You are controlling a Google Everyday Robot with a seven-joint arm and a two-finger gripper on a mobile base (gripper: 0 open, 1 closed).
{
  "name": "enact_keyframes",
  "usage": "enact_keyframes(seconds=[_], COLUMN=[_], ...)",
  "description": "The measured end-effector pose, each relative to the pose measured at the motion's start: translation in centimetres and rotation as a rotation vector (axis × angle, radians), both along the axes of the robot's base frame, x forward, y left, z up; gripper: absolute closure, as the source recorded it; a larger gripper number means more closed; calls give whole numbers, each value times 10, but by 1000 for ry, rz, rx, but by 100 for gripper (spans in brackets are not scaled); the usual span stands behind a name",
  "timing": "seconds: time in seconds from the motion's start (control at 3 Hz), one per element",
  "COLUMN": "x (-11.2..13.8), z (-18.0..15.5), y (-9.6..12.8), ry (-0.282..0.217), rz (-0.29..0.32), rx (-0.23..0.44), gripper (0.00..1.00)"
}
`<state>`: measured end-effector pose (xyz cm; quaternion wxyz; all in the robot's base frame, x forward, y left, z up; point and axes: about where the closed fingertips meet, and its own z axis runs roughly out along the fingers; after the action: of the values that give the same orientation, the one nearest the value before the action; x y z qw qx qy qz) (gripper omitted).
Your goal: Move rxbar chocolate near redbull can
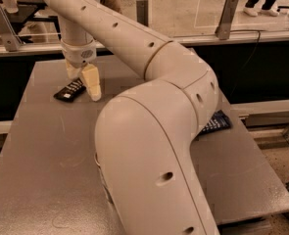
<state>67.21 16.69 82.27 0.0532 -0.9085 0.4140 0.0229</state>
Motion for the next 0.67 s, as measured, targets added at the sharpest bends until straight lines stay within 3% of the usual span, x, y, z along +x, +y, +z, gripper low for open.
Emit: enact_keyframes(seconds=[0.67], x=[-2], z=[5], y=[-1], ry=[14], rz=[9], rx=[0], gripper=[71])
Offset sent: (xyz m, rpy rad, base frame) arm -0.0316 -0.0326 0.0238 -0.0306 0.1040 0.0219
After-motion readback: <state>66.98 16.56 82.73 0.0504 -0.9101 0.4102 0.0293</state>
